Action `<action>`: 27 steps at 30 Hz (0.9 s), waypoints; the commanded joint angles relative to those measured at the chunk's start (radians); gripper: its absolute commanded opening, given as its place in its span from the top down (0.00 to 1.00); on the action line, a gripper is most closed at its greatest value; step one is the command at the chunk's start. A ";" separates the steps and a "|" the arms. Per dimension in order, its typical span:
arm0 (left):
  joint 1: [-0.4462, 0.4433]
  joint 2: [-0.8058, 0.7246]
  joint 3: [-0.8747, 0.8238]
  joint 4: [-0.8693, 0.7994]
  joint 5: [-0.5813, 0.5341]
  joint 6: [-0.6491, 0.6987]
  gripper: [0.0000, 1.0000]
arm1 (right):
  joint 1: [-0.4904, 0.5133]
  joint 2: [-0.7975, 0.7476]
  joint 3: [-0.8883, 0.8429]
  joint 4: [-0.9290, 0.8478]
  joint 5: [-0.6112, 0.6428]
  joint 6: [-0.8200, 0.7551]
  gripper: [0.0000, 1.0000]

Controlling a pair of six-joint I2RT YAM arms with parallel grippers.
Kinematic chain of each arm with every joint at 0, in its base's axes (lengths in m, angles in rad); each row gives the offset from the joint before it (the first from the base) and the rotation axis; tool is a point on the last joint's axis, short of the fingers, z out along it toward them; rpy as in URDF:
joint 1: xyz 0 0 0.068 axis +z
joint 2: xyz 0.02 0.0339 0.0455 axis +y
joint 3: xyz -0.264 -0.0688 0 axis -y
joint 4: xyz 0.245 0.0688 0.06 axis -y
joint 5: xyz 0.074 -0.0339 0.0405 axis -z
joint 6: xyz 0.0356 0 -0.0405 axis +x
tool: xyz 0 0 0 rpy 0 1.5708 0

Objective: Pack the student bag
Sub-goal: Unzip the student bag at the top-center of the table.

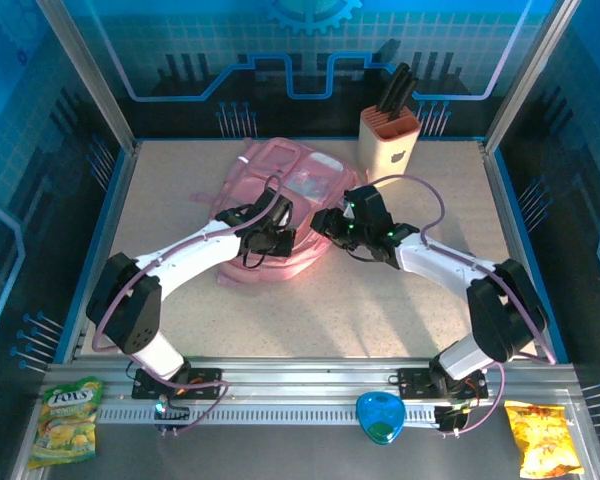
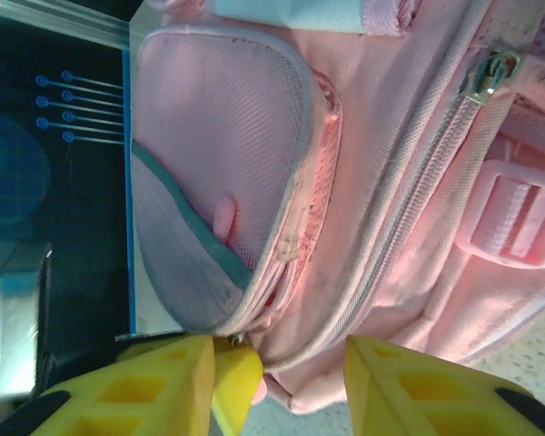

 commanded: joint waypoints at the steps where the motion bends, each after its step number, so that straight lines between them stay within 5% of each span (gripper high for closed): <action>1: -0.009 -0.046 -0.005 0.036 0.060 0.027 1.00 | -0.006 0.064 0.046 0.063 -0.044 0.093 0.58; 13: -0.011 -0.061 -0.022 0.041 0.052 0.047 1.00 | 0.015 0.210 0.136 0.106 -0.095 0.118 0.57; 21: -0.005 -0.072 -0.036 0.004 -0.042 0.085 1.00 | 0.007 0.243 0.185 -0.019 -0.021 0.033 0.83; 27: 0.084 -0.129 -0.080 -0.033 -0.094 0.079 1.00 | -0.014 0.209 0.181 -0.093 0.054 -0.050 0.88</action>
